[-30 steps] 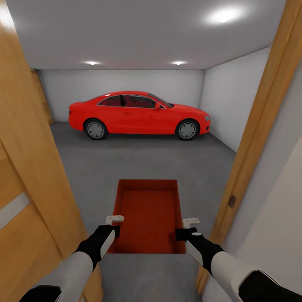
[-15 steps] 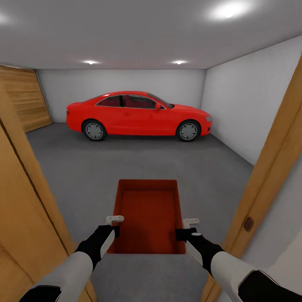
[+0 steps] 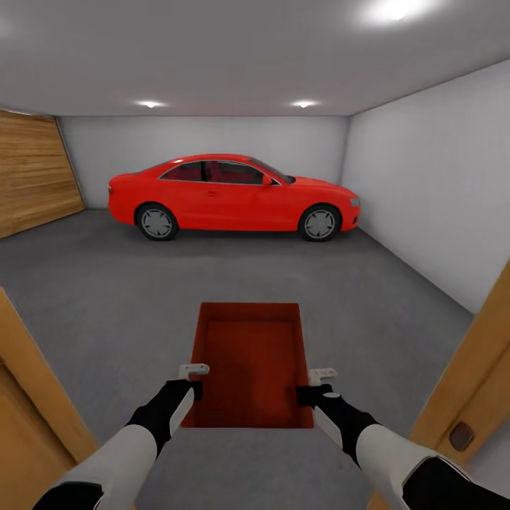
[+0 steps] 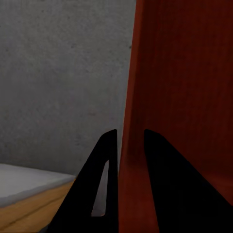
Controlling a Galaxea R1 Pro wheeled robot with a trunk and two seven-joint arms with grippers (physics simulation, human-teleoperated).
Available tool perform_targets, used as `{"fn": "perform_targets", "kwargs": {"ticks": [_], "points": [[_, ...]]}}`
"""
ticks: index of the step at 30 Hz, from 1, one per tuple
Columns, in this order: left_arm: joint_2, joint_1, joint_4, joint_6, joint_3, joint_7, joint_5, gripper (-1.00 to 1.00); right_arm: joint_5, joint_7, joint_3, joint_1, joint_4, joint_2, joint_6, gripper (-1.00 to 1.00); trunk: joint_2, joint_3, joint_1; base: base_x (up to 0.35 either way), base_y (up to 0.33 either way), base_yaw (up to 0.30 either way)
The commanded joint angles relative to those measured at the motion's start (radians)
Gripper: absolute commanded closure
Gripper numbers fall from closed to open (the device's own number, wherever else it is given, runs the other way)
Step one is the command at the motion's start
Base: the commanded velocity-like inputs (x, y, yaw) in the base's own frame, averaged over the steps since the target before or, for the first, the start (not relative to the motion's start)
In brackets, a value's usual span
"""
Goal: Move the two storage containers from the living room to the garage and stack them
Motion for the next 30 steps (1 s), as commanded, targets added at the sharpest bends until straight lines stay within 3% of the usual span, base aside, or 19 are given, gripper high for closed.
{"fn": "perform_targets", "kwargs": {"ticks": [1,30], "points": [[0.012,-0.001,-0.034,0.002,-0.003,0.007,0.013,1.00,-0.028,-0.006,0.007,0.000,0.045,-0.023,0.007,1.00,-0.002,-0.002,0.001,0.322,0.000,0.000],[0.014,-0.001,-0.034,0.002,-0.004,0.003,0.013,1.00,-0.028,-0.006,0.007,0.000,0.045,-0.023,0.007,1.00,-0.002,-0.002,0.001,0.322,0.000,0.000]]}}
